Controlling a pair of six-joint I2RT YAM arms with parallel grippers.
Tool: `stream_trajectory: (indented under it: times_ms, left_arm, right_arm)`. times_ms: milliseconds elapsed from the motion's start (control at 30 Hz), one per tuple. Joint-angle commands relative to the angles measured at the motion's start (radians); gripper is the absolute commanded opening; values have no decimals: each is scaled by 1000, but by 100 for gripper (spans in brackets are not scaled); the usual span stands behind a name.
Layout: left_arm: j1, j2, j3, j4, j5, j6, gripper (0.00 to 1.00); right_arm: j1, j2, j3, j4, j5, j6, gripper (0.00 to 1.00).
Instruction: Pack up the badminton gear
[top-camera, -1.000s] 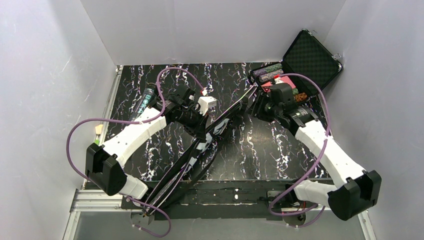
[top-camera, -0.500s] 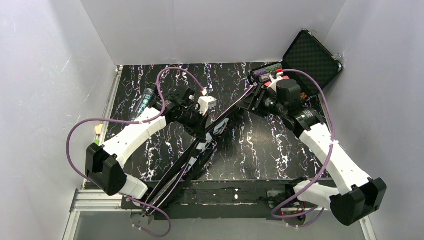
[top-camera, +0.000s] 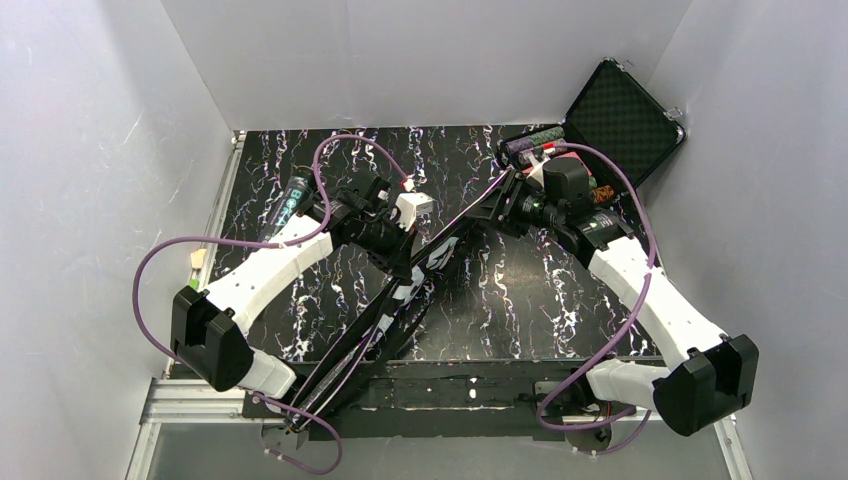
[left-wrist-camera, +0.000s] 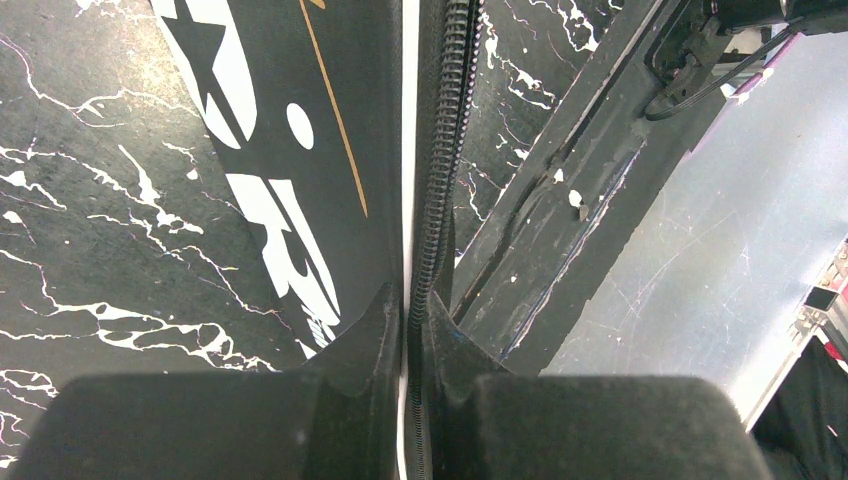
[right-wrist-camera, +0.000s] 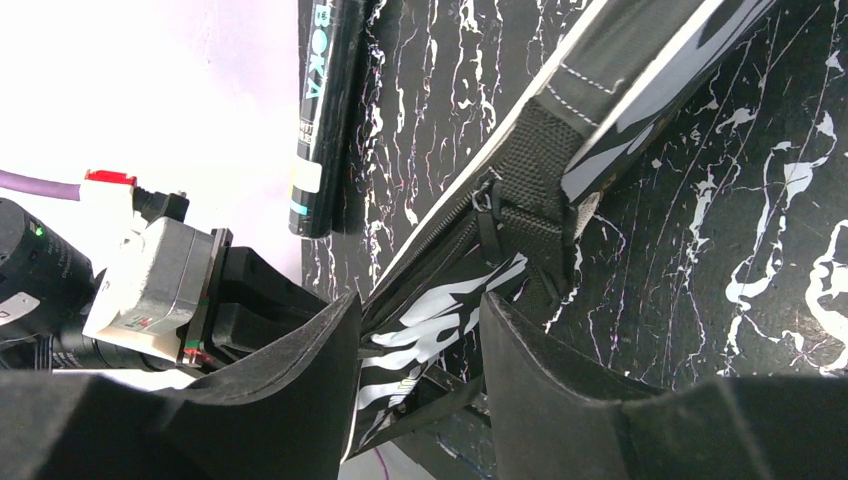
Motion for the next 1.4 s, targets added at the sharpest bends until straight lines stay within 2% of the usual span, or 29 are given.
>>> stream_trajectory:
  times_ms: [0, 367, 533, 1067, 1367]
  left_arm:
    - [5, -43, 48, -13, 44, -6, 0]
    - [4, -40, 56, -17, 44, -7, 0]
    - [5, -41, 51, -16, 46, -11, 0]
    - [4, -47, 43, -15, 47, -9, 0]
    - [4, -52, 39, -13, 46, -10, 0]
  right_arm:
    - [-20, 10, -23, 75, -36, 27, 53]
    - [-62, 22, -71, 143, -71, 52, 46]
    - [-74, 20, -96, 196, -92, 75, 38]
    - [-84, 29, -94, 221, -103, 91, 28]
    - [-84, 41, -98, 226, -109, 98, 6]
